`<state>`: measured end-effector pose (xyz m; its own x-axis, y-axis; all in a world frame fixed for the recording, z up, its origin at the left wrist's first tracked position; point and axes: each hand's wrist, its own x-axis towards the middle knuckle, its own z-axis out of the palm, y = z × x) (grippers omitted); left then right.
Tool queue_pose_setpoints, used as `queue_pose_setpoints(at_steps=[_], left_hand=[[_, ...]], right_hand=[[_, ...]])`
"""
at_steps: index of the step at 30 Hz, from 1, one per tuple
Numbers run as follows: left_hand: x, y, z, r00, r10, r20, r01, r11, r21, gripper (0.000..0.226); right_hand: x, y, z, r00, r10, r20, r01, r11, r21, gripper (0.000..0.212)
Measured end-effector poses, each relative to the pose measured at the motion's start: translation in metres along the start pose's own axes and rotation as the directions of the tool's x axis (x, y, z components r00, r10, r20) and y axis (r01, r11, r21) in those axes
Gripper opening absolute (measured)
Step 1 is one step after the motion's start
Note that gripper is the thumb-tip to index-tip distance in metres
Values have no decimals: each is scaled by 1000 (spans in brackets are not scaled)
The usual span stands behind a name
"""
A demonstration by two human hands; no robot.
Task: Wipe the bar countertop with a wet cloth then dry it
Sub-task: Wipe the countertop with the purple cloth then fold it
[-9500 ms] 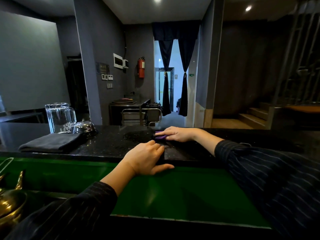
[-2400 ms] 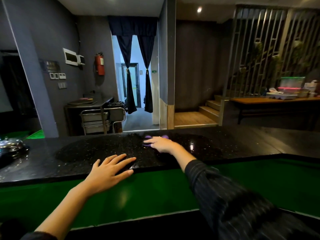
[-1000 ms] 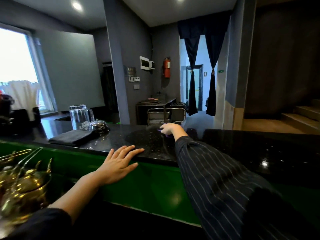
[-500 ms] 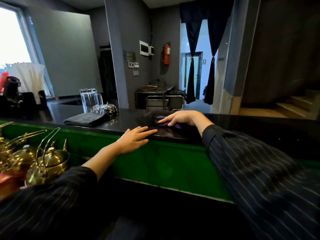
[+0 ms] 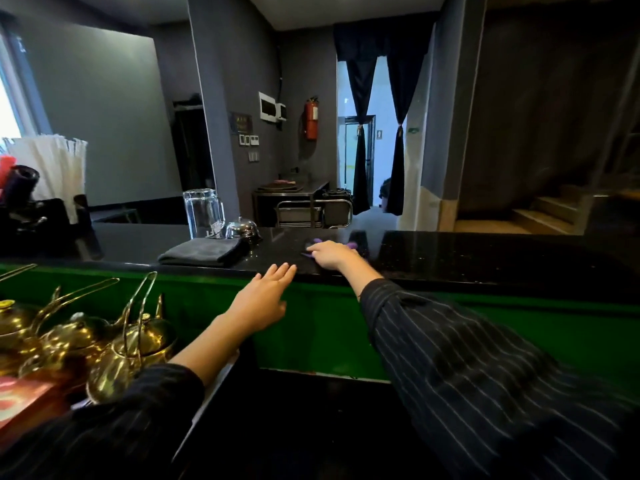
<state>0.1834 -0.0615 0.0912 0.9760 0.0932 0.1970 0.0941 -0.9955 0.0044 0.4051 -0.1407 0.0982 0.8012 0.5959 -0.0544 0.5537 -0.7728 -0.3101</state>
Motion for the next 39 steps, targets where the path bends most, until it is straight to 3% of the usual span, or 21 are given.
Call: queue_pose_setpoints(at_steps=[3,7,12,16,18,21,23,24,26,27,28,30,32,35,37,39], left_hand=[[-1,-5,3,999,1,-34,0,999,45,74],[-6,-7,9,995,-1,-102,3,1000,12,76],[-16,-5,15,995,-6,-105,0,999,-53,81],[-25,-2,16,996,-19,-81,8,991,-134,83],[-33,-2,20,997,-32,-69,15,974,-228,80],[-52,-1,26,997,-39,-65,6,897,-442,72],[-64,-2,27,995,-94,-27,55,770,-635,60],[-70,-2,27,991,-129,44,116,627,-770,54],[-81,0,25,959,-140,247,269,170,-948,48],[-86,-1,23,937,-108,333,329,-52,-943,48],[-91,-3,21,921,-68,384,363,-216,-907,48],[-102,-15,20,913,-45,405,344,-447,-825,50],[-118,-28,21,893,-123,433,302,-547,-780,40],[-149,-47,30,830,-246,500,328,-511,-795,16],[-171,-58,36,781,-282,557,377,-498,-781,10],[-191,-68,38,752,-302,585,390,-511,-766,23]], right_hand=[[-64,-46,-4,992,-110,-59,114,992,55,44],[-125,-34,3,950,-195,-242,199,980,-7,37],[-164,20,6,888,-77,-453,18,991,-133,34],[-191,53,20,720,-18,-693,-109,984,-139,30],[-201,56,31,624,-48,-780,-86,988,-130,28],[-208,46,46,547,-50,-836,-21,997,-74,30],[-212,26,59,535,-77,-842,93,995,-32,32],[-216,13,68,534,-104,-839,161,987,-20,32],[-223,-17,90,537,-197,-820,289,956,-41,35],[-227,-33,101,536,-261,-803,349,934,-71,38],[-231,-48,111,534,-330,-778,409,907,-103,41],[-240,-74,126,531,-460,-712,531,835,-144,49],[-250,-92,138,546,-554,-628,631,765,-127,60],[-261,-102,152,590,-658,-468,739,673,-13,66],[-267,-103,164,650,-599,-467,736,649,192,62],[-268,-106,177,765,-392,-511,625,644,442,52]])
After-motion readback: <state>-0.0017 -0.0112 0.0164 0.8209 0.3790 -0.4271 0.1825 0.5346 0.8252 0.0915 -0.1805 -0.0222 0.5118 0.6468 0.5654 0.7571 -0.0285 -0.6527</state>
